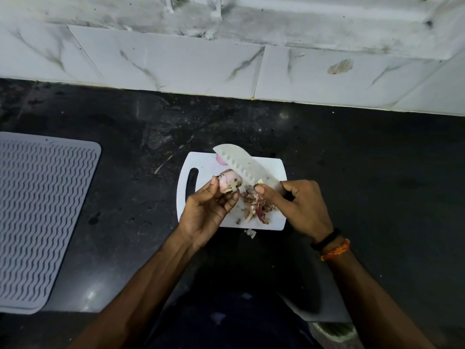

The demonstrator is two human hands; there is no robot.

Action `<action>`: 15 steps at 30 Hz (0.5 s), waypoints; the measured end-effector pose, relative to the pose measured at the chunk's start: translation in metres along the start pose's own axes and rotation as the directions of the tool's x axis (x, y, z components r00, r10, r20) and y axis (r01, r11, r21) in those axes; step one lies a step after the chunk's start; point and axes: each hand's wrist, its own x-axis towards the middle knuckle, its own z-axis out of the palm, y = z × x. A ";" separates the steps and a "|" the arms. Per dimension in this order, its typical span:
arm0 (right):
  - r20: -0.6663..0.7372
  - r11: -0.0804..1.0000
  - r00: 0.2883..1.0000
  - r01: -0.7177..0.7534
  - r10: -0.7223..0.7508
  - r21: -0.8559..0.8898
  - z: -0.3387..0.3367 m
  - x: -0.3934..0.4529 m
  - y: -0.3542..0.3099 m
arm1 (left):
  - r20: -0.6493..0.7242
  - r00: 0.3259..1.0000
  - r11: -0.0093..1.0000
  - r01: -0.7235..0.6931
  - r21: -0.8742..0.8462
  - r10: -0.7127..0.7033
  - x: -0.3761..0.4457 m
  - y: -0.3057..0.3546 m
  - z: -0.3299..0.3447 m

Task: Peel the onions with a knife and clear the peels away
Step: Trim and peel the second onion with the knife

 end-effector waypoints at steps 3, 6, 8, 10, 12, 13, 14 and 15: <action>-0.006 0.993 1.000 -0.025 0.024 -0.112 -0.003 0.006 0.001 | 0.055 0.998 1.000 0.009 -0.020 -0.008 -0.003 0.000 0.001; 0.000 0.978 1.000 0.005 -0.005 -0.207 -0.002 0.009 0.003 | 0.073 0.997 0.999 0.032 -0.004 -0.031 -0.005 0.001 0.004; -0.006 0.963 0.999 0.032 -0.035 -0.266 0.001 0.011 0.003 | 0.080 0.995 0.998 0.054 -0.034 -0.051 -0.003 0.000 0.003; -0.012 0.938 0.997 0.072 -0.081 -0.339 0.004 0.012 0.003 | 0.060 0.997 0.997 0.054 -0.050 -0.051 -0.003 -0.001 0.002; -0.008 0.923 0.994 0.098 -0.109 -0.372 0.007 0.013 0.002 | 0.056 0.997 0.997 0.061 -0.043 -0.058 -0.003 -0.002 0.002; -0.012 0.918 0.993 0.104 -0.117 -0.384 0.008 0.013 0.001 | 0.048 0.997 0.997 0.064 -0.047 -0.062 -0.003 -0.003 0.002; -0.024 0.910 0.991 0.110 -0.130 -0.401 0.009 0.014 0.000 | 0.035 0.997 0.996 0.071 -0.054 -0.069 -0.003 -0.003 0.002; -0.037 0.900 0.989 0.115 -0.143 -0.421 0.008 0.014 -0.001 | 0.014 0.997 0.996 0.072 -0.055 -0.071 -0.003 -0.003 0.001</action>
